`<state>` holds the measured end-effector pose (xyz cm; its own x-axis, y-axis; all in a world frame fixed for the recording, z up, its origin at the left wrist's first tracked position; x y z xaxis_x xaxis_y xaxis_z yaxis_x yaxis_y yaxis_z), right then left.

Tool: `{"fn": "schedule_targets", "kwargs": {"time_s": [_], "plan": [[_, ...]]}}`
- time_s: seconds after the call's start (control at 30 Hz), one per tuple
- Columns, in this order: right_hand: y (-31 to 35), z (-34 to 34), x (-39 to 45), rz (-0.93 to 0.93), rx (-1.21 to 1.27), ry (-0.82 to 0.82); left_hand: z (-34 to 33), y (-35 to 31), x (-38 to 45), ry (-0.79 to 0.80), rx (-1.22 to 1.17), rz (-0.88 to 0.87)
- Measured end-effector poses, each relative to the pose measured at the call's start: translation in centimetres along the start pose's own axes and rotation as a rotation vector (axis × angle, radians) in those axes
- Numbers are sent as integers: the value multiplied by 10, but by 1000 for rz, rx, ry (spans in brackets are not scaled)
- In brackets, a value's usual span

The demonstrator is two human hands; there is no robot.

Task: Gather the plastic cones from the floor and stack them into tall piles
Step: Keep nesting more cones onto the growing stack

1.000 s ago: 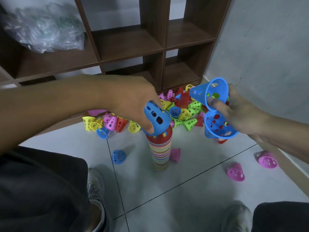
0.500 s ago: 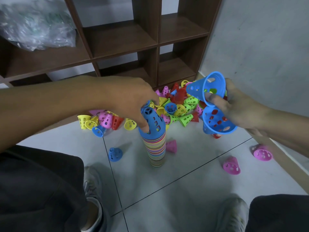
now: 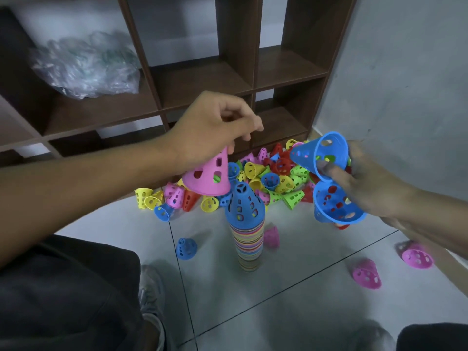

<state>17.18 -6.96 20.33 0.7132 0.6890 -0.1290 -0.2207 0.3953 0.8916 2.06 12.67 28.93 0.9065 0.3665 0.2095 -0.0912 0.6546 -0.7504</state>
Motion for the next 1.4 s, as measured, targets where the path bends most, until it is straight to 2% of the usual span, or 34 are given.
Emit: {"fn": "schedule_targets", "kwargs": {"time_s": [0.1,0.3,0.43,0.57,0.73,0.9,1.0,1.13,1.27,1.4], "plan": [[-3,-1,1,1,-26,2,0,-6,-3,-115,-43,-58],[-3,-5,-1,4,12,-2,-16,-14,-12,-156,-56,-153],[-2,-4,-3,4,9,-34,-33,-11,-15,-96,-48,-196],[4,-7,-5,22,94,-32,-52,0,-19,1,11,-155],[12,-18,-11,23,214,20,-57,1,-17,21,64,-125],[25,-29,-17,10,316,93,-62,-10,-11,139,144,-216],[36,-31,-19,26,374,115,-64,-15,-8,168,83,-236],[42,-35,-21,31,420,140,-58,-23,-7,127,-16,-258],[40,-39,-21,-27,492,142,-66,-18,-10,104,-203,-169],[34,-44,-17,-104,586,88,-74,-13,-11,7,-236,-115]]}}
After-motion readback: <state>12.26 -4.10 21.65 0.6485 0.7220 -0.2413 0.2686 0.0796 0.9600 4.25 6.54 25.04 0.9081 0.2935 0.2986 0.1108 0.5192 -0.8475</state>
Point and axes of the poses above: each hand's wrist, its own x-axis towards the middle knuckle, its own z-axis out of the back of the hand, y = z × x, the point moved 8 cm from there along x, towards the middle knuckle, and after that the axes turned 6 degrees about x, right-handed, at the moved point
